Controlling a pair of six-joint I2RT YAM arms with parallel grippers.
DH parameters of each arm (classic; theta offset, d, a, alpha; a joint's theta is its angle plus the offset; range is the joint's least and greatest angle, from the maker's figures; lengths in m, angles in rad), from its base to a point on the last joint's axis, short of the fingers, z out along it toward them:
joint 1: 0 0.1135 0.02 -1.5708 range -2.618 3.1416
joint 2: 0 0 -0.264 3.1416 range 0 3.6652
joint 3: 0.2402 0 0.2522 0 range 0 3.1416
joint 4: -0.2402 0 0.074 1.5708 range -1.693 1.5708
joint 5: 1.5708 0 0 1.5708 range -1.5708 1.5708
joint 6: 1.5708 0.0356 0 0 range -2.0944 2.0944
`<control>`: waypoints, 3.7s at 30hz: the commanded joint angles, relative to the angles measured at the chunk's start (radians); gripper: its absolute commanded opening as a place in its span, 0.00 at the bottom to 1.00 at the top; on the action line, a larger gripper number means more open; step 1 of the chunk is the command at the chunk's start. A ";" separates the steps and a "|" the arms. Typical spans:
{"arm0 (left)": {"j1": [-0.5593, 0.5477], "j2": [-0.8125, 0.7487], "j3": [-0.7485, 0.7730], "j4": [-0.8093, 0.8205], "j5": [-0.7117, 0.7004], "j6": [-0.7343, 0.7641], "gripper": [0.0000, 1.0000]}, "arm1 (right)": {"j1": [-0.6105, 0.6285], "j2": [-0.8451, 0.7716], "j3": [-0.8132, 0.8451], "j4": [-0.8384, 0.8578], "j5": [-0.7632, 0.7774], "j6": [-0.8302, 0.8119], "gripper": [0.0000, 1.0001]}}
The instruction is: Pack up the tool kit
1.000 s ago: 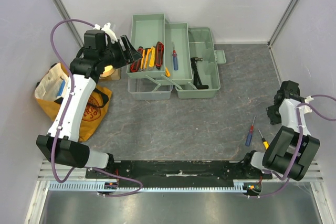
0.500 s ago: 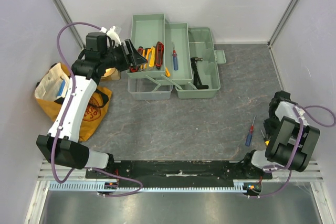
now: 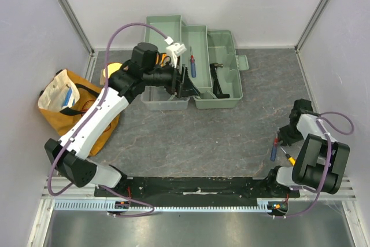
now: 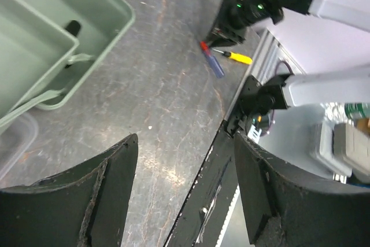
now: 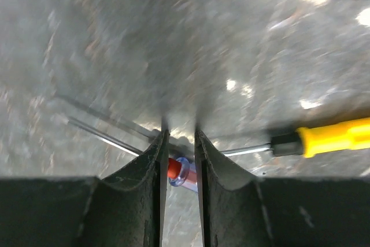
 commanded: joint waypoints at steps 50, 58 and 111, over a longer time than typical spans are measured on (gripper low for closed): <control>-0.669 0.893 0.120 0.669 -0.154 1.135 0.73 | 0.076 -0.088 0.329 -0.272 -0.082 -0.071 0.42; -0.725 0.907 0.137 0.424 -0.224 1.240 0.52 | 0.076 -0.099 0.308 -0.255 -0.086 -0.067 0.42; -0.371 0.408 0.148 0.103 -0.399 0.844 0.02 | 0.033 -0.079 0.323 -0.132 -0.140 0.042 0.43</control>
